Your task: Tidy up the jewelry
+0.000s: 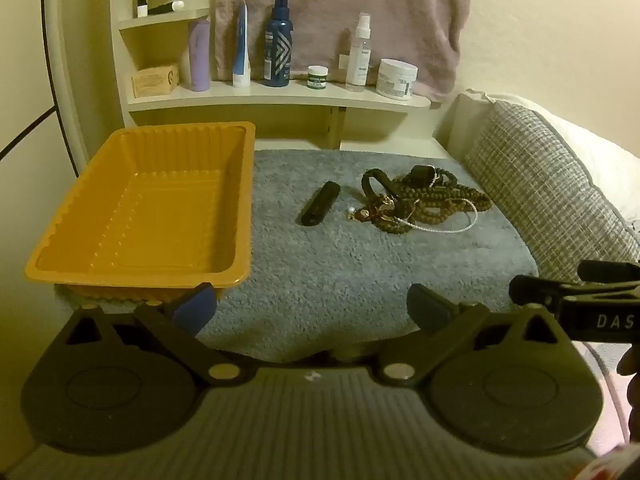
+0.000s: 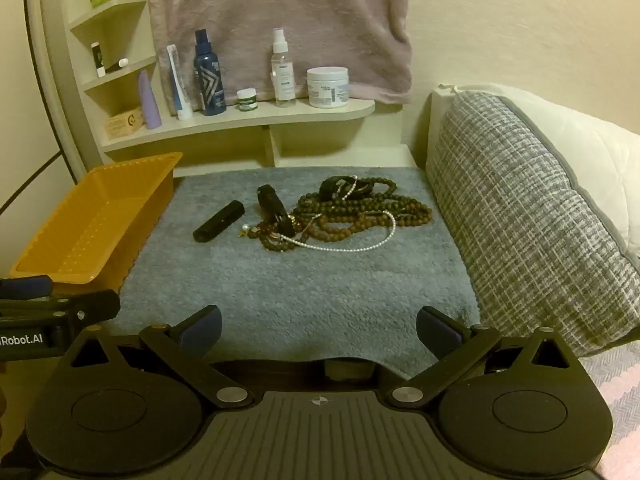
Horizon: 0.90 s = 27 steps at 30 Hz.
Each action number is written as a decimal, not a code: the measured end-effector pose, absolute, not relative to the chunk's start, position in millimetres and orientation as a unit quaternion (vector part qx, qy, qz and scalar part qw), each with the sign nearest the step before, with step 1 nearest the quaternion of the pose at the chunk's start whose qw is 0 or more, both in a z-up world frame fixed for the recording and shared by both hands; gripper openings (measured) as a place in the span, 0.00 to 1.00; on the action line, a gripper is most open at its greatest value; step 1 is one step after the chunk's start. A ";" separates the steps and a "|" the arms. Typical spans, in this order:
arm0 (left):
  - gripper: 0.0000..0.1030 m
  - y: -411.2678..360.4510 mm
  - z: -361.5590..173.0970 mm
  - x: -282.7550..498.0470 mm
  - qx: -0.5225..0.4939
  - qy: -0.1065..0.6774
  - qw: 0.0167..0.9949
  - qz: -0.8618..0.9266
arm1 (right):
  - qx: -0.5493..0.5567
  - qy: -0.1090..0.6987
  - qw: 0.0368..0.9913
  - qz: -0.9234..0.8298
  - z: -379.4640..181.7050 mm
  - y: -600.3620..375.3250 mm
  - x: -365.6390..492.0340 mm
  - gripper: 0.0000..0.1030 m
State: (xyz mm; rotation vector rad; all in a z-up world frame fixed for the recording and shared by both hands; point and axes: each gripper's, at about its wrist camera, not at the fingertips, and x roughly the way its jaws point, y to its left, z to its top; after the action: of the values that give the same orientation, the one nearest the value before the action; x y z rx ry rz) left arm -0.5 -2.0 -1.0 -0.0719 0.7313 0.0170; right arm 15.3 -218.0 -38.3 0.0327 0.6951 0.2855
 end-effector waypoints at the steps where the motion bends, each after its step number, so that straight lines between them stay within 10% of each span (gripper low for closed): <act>1: 0.98 -3.3 -1.4 -0.9 -0.034 0.359 0.933 0.007 | 0.016 0.339 0.930 0.140 -38.3 -218.1 15.2 1.00; 27: 0.97 -1.2 0.0 -1.1 -0.042 0.357 0.933 0.005 | 0.017 0.338 0.930 0.140 -36.1 -218.8 14.0 1.00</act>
State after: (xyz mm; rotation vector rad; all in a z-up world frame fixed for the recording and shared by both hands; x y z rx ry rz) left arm -1.1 -1.2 0.0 -0.0867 0.7296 0.0098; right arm 14.0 -218.8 -36.1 0.0352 0.6931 0.2864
